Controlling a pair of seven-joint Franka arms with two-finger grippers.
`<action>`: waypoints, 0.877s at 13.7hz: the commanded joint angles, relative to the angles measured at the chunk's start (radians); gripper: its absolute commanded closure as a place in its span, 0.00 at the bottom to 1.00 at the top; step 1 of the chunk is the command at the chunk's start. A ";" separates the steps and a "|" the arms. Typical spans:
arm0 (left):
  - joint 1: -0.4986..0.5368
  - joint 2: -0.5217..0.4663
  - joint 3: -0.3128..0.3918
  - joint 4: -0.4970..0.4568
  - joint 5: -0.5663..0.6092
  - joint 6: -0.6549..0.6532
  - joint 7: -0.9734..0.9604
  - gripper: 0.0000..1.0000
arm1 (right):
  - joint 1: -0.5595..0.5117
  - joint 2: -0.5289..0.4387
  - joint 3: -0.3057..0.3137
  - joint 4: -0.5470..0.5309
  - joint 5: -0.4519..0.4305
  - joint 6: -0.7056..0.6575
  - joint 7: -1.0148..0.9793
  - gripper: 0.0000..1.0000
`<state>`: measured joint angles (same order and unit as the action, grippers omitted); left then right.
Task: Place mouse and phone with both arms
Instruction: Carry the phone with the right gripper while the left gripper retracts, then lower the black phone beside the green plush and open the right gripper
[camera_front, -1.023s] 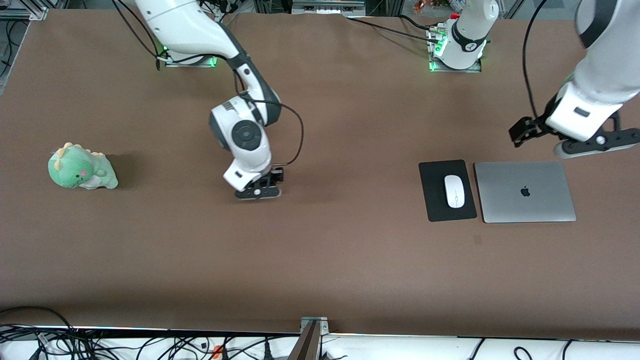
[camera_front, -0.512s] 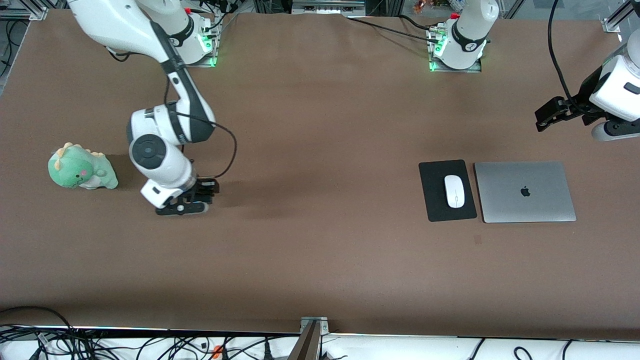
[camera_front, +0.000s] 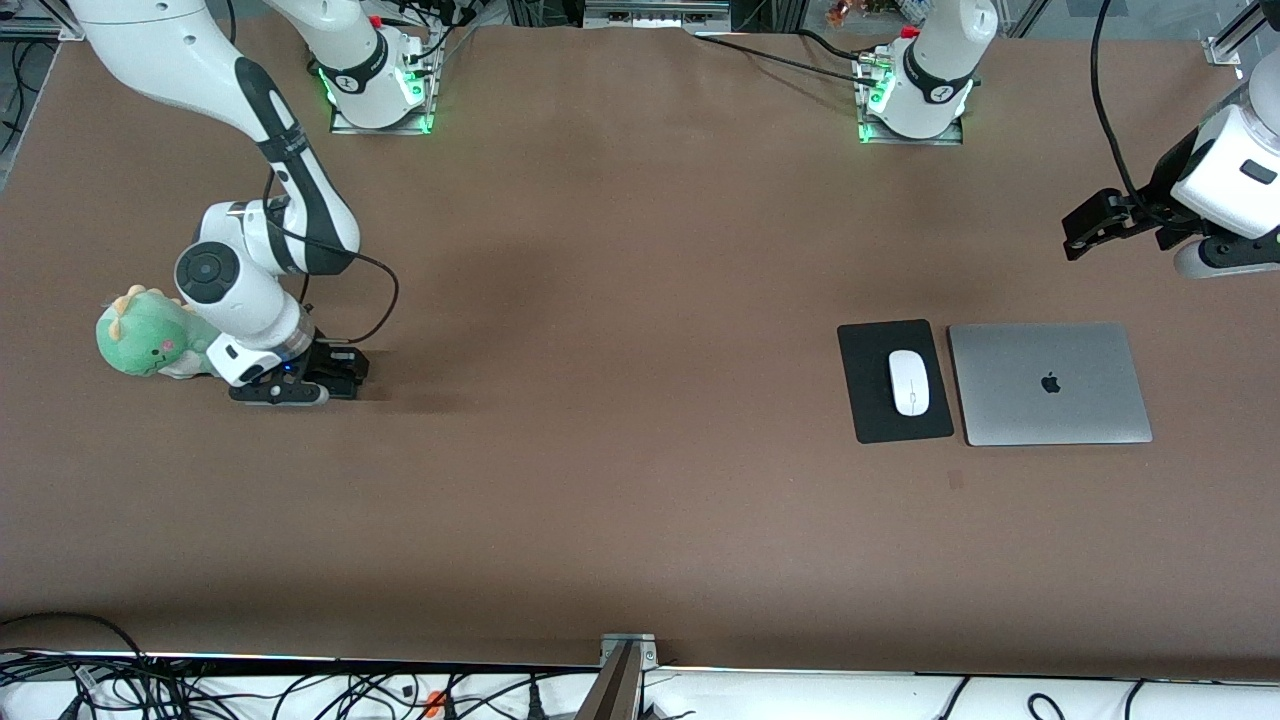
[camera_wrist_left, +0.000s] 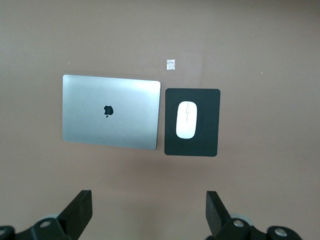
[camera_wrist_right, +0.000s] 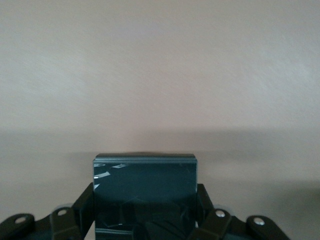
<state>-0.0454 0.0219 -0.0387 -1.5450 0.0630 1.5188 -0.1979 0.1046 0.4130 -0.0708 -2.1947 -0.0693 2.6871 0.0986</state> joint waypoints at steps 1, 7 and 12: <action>-0.004 0.003 0.010 0.036 -0.040 -0.014 0.055 0.00 | -0.086 -0.040 0.019 -0.068 0.014 0.045 -0.057 0.59; 0.012 0.009 0.017 0.082 -0.041 -0.011 0.071 0.00 | -0.131 0.012 0.019 -0.103 0.013 0.163 -0.077 0.55; 0.004 0.041 0.010 0.079 -0.026 -0.008 0.054 0.00 | -0.132 0.007 0.019 -0.100 0.013 0.149 -0.112 0.00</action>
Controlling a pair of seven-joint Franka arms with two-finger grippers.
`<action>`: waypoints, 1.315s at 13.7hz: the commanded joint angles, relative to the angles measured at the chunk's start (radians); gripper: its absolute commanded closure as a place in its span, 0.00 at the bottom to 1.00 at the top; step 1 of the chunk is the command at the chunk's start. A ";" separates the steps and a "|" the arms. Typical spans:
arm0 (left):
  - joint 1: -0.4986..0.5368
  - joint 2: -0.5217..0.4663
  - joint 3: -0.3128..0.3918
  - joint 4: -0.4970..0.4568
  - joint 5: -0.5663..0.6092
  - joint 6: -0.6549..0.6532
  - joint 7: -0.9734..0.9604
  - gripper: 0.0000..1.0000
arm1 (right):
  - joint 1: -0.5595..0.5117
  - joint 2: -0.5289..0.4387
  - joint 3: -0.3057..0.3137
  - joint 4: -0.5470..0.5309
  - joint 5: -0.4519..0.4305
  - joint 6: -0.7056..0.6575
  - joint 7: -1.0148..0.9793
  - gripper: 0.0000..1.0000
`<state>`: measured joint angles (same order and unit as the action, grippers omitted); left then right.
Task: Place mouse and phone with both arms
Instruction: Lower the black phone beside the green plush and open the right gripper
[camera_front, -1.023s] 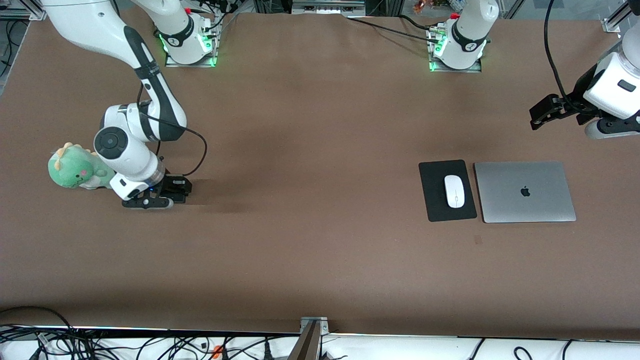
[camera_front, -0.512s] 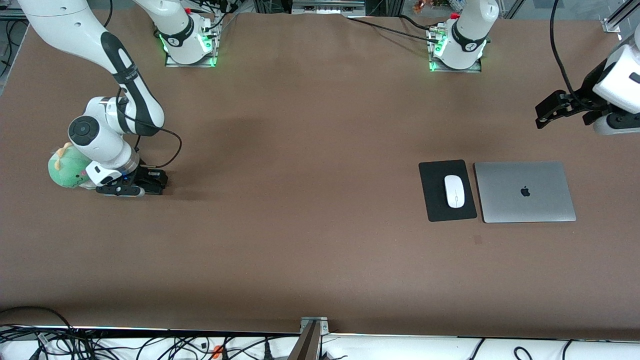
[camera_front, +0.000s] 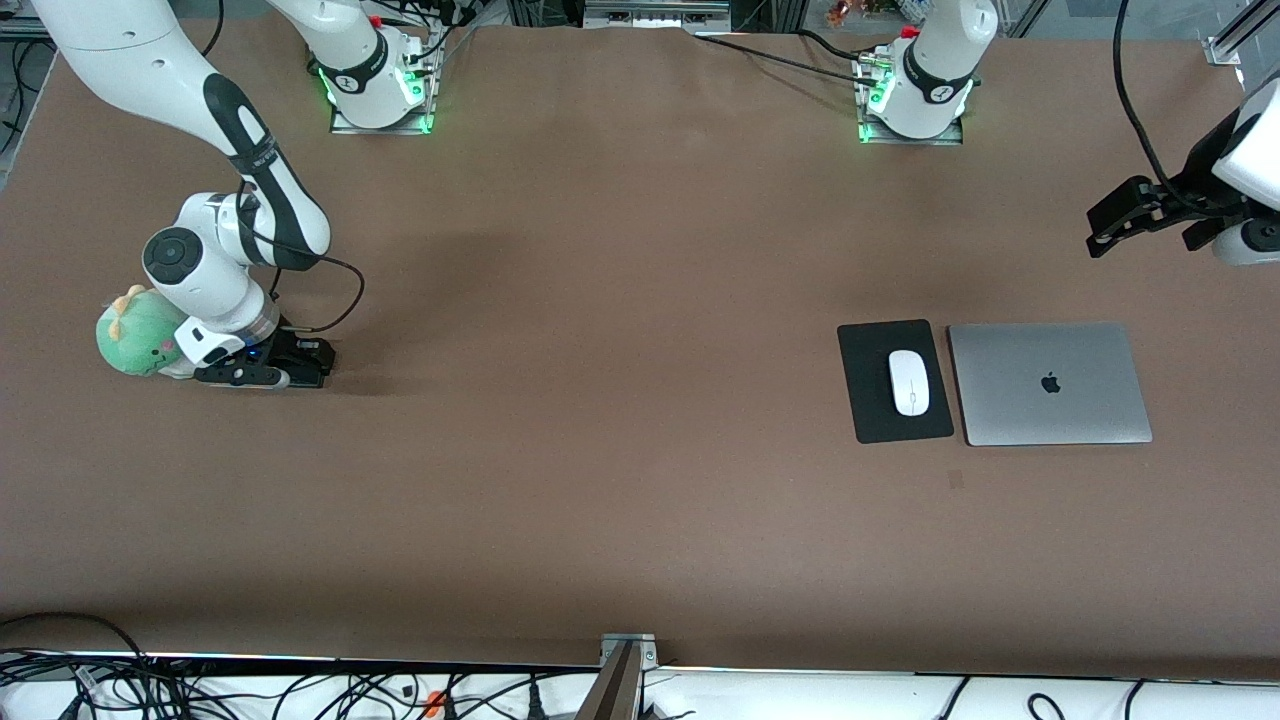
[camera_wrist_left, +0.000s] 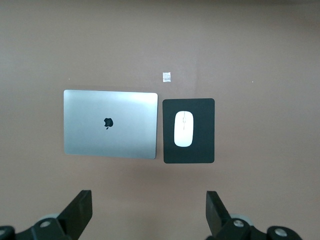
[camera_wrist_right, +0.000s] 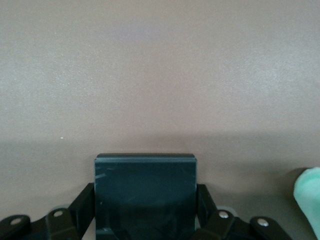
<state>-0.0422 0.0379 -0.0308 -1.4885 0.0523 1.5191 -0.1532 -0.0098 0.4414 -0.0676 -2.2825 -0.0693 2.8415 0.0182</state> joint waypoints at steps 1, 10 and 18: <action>0.004 0.037 0.002 0.017 -0.019 -0.008 0.007 0.00 | -0.018 -0.032 0.017 -0.009 0.013 -0.031 -0.032 0.00; 0.013 0.079 0.008 0.014 -0.031 -0.005 0.009 0.00 | -0.015 -0.249 0.061 0.137 0.103 -0.533 -0.030 0.00; 0.015 0.079 0.008 0.014 -0.034 0.004 0.011 0.00 | -0.015 -0.432 0.051 0.442 0.144 -1.054 -0.012 0.00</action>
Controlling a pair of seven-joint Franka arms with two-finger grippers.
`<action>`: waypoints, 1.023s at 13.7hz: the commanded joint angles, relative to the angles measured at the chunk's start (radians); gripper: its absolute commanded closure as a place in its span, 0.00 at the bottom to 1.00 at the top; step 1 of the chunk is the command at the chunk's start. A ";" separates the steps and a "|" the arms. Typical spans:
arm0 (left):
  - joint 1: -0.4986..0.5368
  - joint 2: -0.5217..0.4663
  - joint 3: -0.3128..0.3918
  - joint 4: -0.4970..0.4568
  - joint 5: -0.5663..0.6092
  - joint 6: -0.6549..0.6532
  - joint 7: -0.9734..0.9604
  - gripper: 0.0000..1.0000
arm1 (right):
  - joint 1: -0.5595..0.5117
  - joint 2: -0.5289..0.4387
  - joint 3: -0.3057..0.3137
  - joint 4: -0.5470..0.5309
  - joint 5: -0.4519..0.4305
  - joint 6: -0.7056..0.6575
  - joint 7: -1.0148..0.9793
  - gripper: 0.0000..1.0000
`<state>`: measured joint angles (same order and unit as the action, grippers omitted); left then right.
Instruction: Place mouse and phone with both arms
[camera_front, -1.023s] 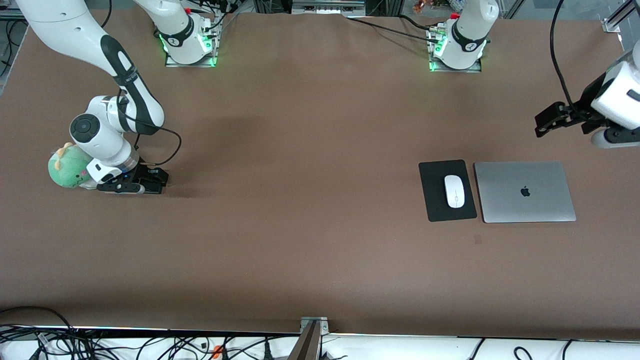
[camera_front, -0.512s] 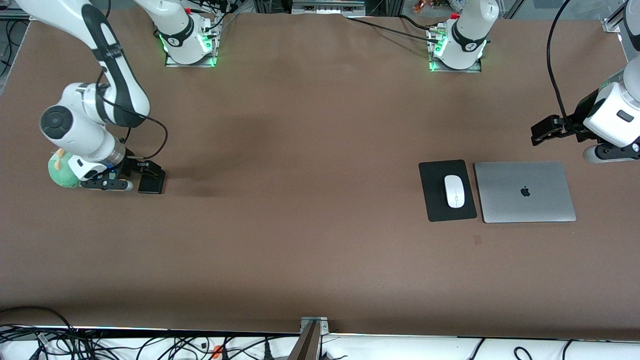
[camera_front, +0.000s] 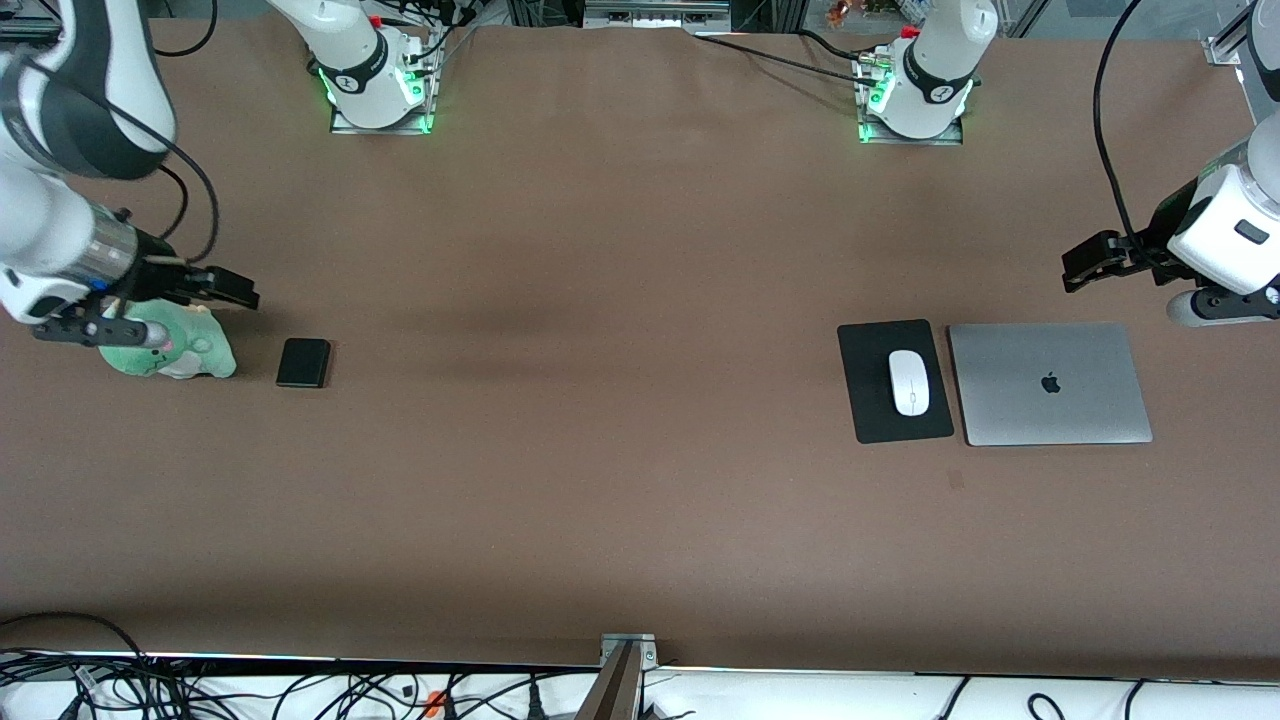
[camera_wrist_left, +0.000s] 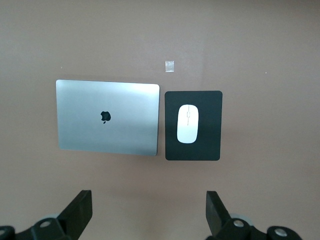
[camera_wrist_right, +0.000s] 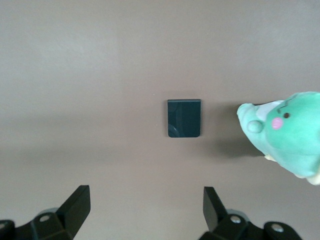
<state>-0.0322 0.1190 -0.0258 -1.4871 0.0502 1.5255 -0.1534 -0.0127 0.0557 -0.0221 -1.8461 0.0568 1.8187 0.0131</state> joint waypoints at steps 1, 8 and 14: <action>0.005 -0.002 0.003 0.013 -0.032 -0.002 0.011 0.00 | -0.012 -0.069 0.005 0.007 0.018 -0.044 -0.008 0.00; 0.024 -0.001 0.003 0.013 -0.066 -0.001 0.021 0.00 | -0.004 -0.100 -0.009 0.205 0.015 -0.226 -0.008 0.00; 0.024 -0.001 0.003 0.014 -0.058 -0.001 0.022 0.00 | -0.003 -0.132 -0.007 0.202 0.000 -0.199 -0.022 0.00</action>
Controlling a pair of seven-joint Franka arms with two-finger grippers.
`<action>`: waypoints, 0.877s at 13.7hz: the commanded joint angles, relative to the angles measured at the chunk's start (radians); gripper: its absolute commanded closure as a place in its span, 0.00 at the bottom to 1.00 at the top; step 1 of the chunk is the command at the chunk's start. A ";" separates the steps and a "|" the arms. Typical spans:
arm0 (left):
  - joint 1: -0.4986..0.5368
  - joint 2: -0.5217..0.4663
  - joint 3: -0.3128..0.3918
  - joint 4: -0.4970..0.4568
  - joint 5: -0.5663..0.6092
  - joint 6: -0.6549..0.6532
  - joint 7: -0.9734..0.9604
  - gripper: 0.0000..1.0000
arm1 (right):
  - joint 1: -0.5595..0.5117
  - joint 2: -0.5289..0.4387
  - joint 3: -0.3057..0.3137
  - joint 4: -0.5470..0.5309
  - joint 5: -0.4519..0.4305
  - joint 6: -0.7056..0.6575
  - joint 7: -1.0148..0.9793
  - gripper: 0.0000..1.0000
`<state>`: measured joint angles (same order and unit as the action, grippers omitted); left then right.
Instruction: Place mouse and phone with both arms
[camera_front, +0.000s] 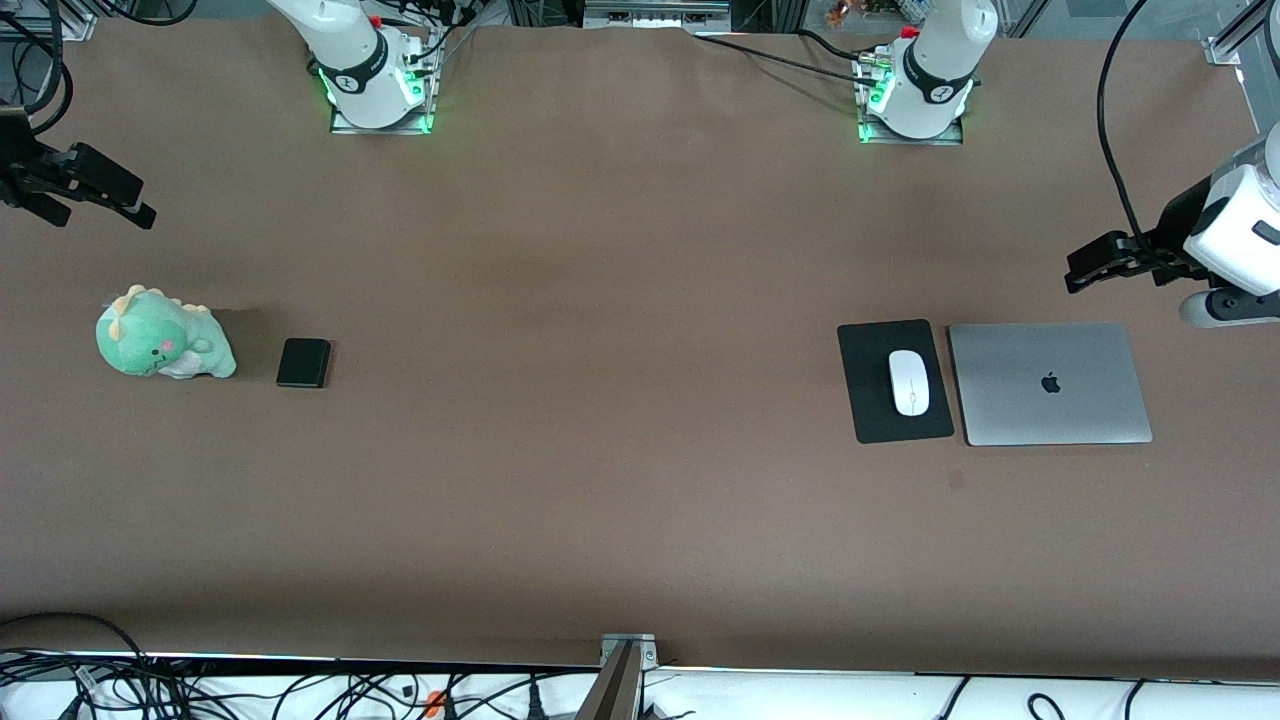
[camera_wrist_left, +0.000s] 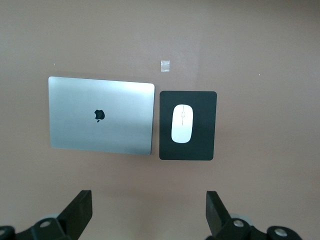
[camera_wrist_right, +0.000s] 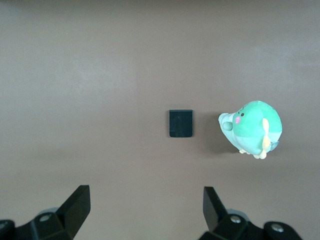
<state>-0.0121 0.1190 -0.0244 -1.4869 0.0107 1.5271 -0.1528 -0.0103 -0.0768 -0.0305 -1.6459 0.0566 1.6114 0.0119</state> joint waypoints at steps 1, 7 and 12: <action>0.004 -0.001 0.001 0.014 -0.018 -0.002 0.021 0.00 | -0.005 0.006 0.001 0.001 -0.003 0.013 -0.021 0.00; 0.004 -0.001 0.001 0.013 -0.020 -0.002 0.021 0.00 | -0.005 0.022 0.001 0.001 -0.034 0.042 -0.021 0.00; 0.004 -0.001 0.001 0.013 -0.020 -0.002 0.021 0.00 | -0.005 0.022 0.006 0.000 -0.040 0.047 -0.018 0.00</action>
<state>-0.0121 0.1190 -0.0244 -1.4869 0.0107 1.5272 -0.1528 -0.0109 -0.0497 -0.0306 -1.6464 0.0304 1.6551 0.0028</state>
